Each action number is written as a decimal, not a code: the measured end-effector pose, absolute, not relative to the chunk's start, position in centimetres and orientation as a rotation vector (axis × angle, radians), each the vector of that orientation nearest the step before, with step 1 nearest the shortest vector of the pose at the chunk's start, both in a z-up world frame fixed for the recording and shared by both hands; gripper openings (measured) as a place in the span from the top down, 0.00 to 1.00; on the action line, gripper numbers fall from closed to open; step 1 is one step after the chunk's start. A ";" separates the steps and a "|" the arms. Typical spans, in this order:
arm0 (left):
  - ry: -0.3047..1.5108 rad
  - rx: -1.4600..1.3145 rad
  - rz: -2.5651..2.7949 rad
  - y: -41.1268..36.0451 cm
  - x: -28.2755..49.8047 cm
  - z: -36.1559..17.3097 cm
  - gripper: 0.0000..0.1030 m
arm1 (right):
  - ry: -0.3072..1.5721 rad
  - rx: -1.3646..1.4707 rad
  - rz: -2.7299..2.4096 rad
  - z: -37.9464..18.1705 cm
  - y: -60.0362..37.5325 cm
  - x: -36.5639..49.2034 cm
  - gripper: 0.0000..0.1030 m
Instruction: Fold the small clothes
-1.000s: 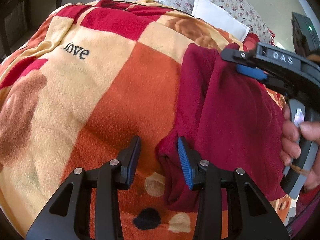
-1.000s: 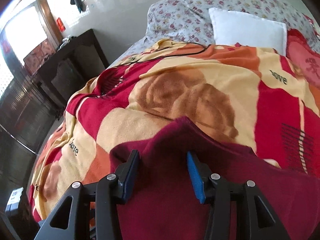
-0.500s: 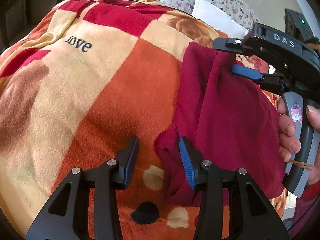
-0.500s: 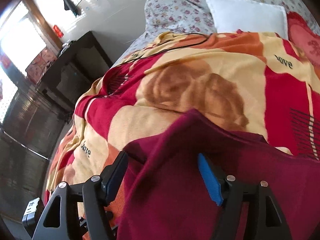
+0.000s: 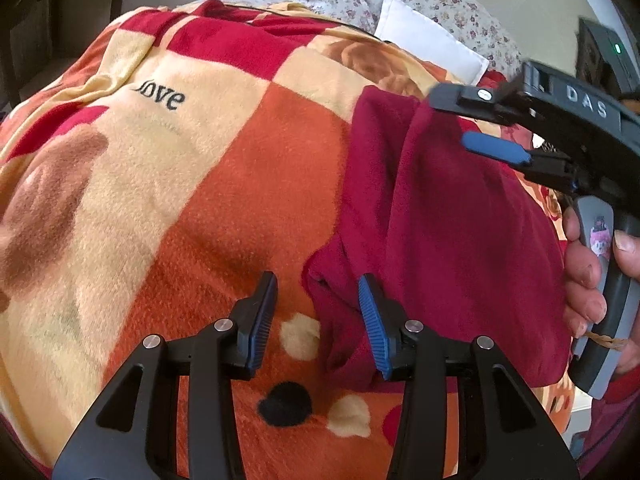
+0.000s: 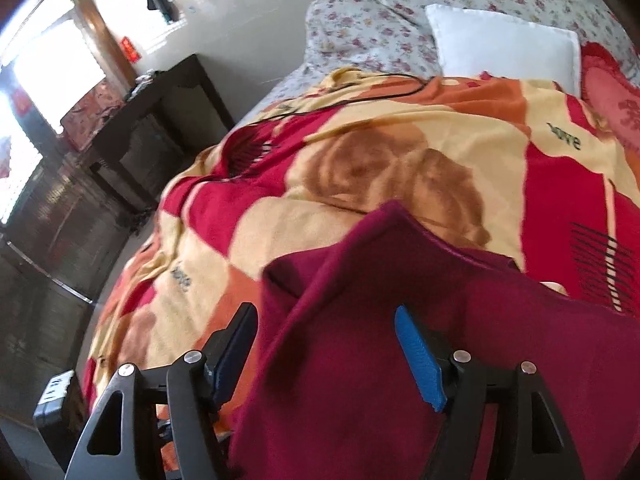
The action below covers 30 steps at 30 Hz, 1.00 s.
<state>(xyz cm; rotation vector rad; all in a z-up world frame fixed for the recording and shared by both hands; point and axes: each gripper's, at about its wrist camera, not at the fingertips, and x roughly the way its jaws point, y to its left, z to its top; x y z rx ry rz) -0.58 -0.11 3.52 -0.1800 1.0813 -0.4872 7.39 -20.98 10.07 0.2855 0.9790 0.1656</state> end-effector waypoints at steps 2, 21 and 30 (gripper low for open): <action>1.074 -0.180 -0.491 -0.1 -0.8 3.7 0.59 | 0.995 0.242 0.169 9.8 -19.6 7.6 0.42; 1.064 -0.191 -0.491 1.9 -1.7 4.3 0.59 | 1.030 0.191 0.155 6.3 -17.2 9.4 0.93; 1.075 -0.203 -0.506 1.4 -1.3 3.9 0.59 | 0.982 0.194 0.117 9.8 -19.1 7.6 0.38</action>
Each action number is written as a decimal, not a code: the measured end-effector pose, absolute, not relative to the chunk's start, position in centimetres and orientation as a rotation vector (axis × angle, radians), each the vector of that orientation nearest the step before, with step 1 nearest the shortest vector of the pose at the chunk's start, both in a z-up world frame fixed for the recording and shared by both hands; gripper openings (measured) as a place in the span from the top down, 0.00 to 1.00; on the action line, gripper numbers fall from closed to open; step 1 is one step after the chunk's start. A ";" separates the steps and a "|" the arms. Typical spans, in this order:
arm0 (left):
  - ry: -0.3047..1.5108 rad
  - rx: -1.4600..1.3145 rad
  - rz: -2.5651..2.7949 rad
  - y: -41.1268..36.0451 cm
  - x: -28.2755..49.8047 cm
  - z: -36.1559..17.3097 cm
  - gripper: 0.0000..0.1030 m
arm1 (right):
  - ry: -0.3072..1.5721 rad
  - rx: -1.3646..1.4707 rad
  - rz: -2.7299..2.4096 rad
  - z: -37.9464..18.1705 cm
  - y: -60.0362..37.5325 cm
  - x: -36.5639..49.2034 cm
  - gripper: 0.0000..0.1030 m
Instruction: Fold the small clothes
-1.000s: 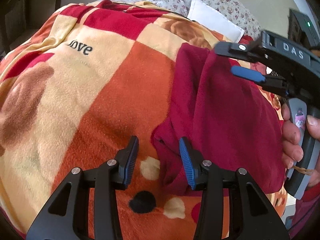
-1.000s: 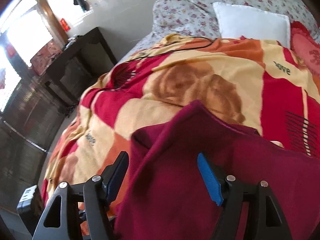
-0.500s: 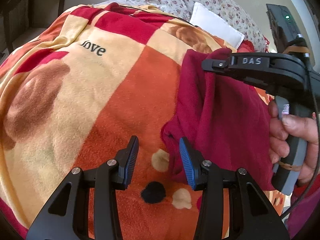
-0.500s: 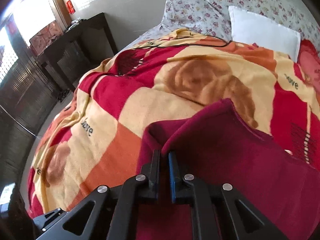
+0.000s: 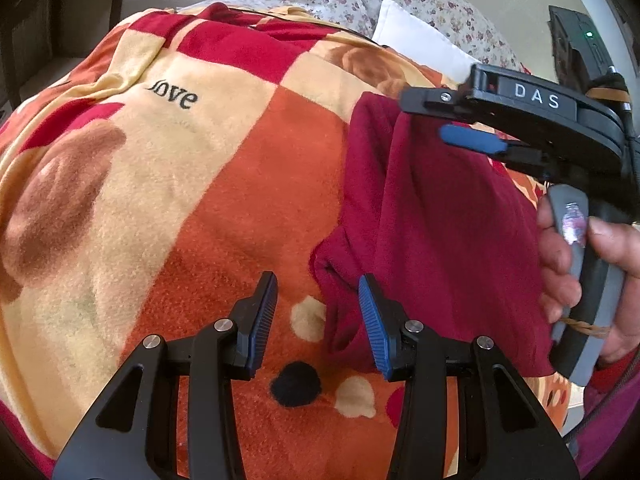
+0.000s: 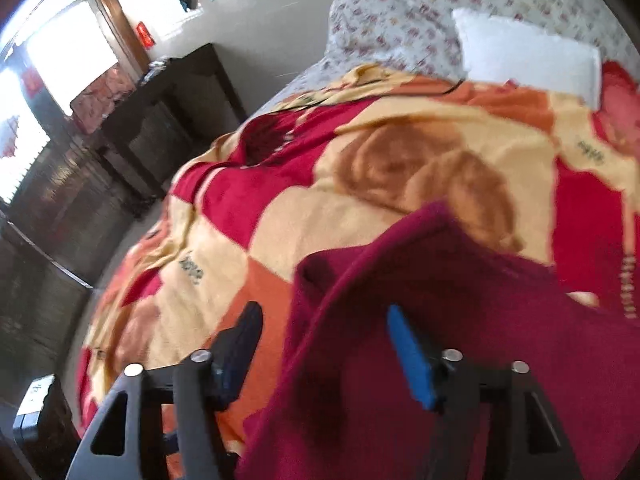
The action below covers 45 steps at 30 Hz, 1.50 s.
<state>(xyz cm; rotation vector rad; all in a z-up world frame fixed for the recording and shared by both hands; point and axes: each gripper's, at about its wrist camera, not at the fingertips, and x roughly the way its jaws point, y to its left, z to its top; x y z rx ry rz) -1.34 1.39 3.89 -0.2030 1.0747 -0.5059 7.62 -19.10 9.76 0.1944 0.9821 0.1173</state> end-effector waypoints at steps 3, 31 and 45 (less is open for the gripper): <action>1.062 -0.225 -0.531 1.7 -1.4 4.0 0.59 | 1.004 0.128 0.058 9.9 -18.7 8.3 0.36; 1.048 -0.173 -0.668 -2.1 -0.4 2.5 0.35 | 0.995 0.232 0.120 9.4 -20.9 8.6 0.82; 1.035 -0.118 -0.655 -3.9 0.2 2.5 0.35 | 0.982 0.237 0.138 9.5 -21.5 7.8 0.82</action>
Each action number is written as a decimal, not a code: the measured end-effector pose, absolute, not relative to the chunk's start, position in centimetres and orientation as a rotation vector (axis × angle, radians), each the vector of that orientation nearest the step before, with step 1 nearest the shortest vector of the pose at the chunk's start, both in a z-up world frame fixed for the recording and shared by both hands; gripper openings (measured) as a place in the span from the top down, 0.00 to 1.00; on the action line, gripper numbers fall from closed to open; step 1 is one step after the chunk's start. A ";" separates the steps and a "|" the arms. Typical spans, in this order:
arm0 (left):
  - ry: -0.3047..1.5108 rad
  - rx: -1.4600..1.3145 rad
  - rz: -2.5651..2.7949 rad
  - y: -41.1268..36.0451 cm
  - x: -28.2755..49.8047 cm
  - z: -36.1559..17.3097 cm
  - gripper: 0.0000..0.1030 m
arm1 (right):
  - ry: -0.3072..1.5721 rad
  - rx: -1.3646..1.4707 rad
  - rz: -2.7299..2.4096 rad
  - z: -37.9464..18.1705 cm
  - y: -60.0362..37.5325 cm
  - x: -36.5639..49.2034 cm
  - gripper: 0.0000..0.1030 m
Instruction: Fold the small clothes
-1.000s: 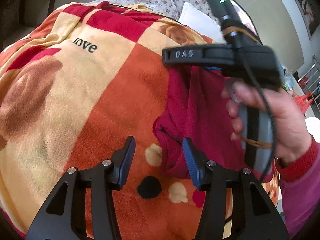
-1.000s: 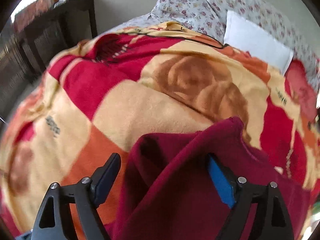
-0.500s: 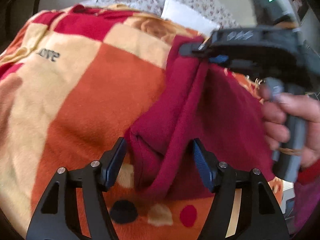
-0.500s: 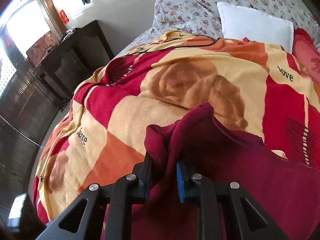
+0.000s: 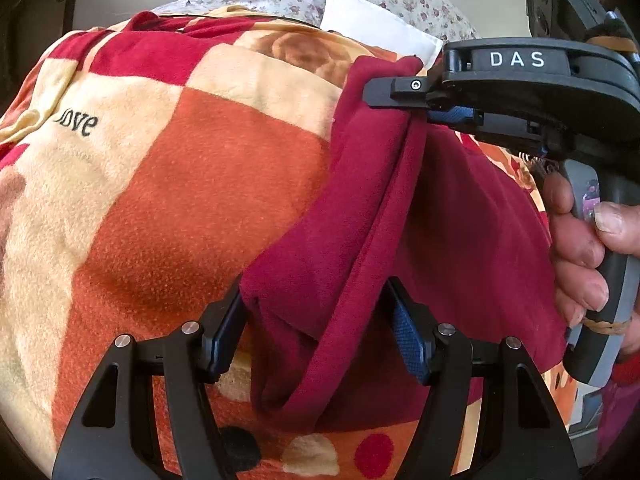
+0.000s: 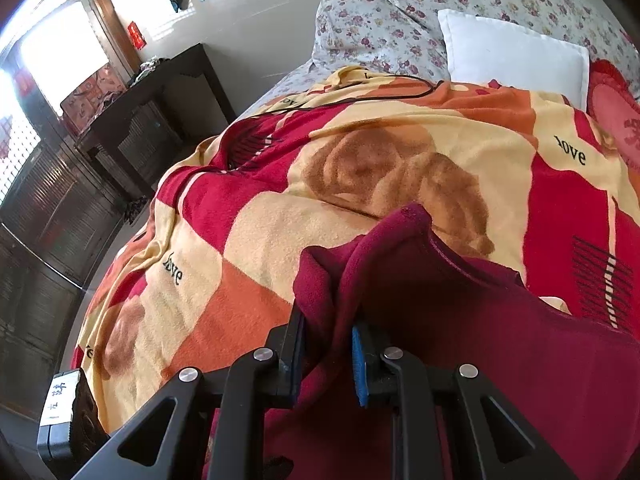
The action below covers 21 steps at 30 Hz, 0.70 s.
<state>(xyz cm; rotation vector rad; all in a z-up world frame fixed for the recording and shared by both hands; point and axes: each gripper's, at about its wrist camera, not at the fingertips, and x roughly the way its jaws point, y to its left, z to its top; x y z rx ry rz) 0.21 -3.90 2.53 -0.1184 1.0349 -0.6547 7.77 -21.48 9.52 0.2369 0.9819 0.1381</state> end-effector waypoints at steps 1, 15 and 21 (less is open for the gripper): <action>1.035 -0.114 -0.654 -4.0 0.2 2.6 0.35 | 0.981 0.237 0.140 9.6 -21.5 7.7 0.82; 0.965 -0.103 -0.766 -6.5 -1.7 7.7 0.76 | 0.903 0.242 0.144 13.3 -25.2 3.8 0.84; 0.895 -0.047 -0.933 -11.5 -5.4 12.2 0.78 | 0.819 0.224 0.096 17.7 -30.6 -1.3 0.84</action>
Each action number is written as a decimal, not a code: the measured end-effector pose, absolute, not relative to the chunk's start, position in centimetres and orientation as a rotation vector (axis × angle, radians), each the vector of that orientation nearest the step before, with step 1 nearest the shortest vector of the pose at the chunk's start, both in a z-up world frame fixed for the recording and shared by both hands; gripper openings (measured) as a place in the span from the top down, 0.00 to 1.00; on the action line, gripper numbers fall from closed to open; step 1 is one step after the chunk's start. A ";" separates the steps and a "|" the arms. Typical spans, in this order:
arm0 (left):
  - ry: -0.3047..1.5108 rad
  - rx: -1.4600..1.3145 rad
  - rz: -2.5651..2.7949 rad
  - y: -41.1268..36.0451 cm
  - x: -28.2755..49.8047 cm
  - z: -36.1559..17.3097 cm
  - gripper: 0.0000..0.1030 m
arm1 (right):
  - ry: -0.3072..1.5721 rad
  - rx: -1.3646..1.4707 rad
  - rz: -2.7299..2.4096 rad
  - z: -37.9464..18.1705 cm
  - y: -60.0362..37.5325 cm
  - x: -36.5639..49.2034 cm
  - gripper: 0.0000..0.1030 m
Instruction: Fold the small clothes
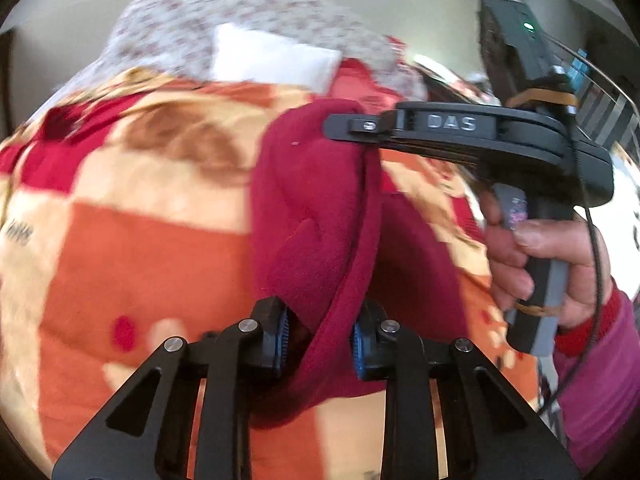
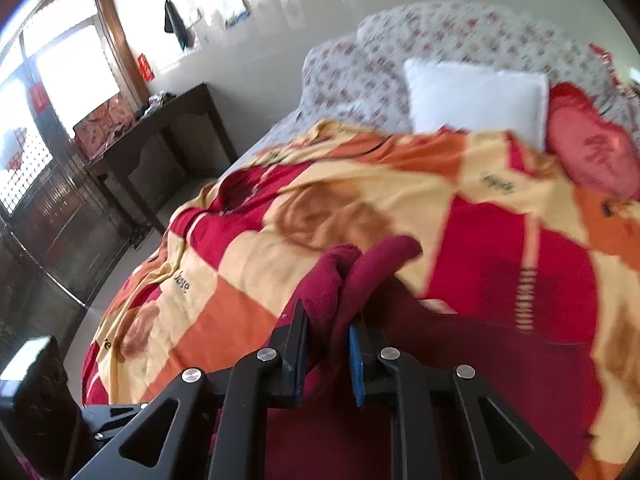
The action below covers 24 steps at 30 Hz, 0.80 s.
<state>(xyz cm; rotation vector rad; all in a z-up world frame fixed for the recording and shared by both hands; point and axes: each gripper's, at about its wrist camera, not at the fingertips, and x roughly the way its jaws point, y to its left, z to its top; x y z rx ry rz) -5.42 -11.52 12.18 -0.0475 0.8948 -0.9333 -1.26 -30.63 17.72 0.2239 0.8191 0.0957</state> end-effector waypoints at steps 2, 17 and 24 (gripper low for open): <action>0.884 -0.022 -1.009 -14.6 -7.1 13.3 0.78 | 0.794 0.214 0.060 18.9 -33.0 -3.6 0.85; 1.008 0.186 -1.121 -29.7 -13.5 9.4 0.74 | 0.879 0.439 -0.195 9.4 -48.5 -11.5 0.83; 0.881 0.193 -1.128 -25.0 -13.2 14.2 0.44 | 0.771 0.510 -0.264 12.4 -50.5 -15.5 0.56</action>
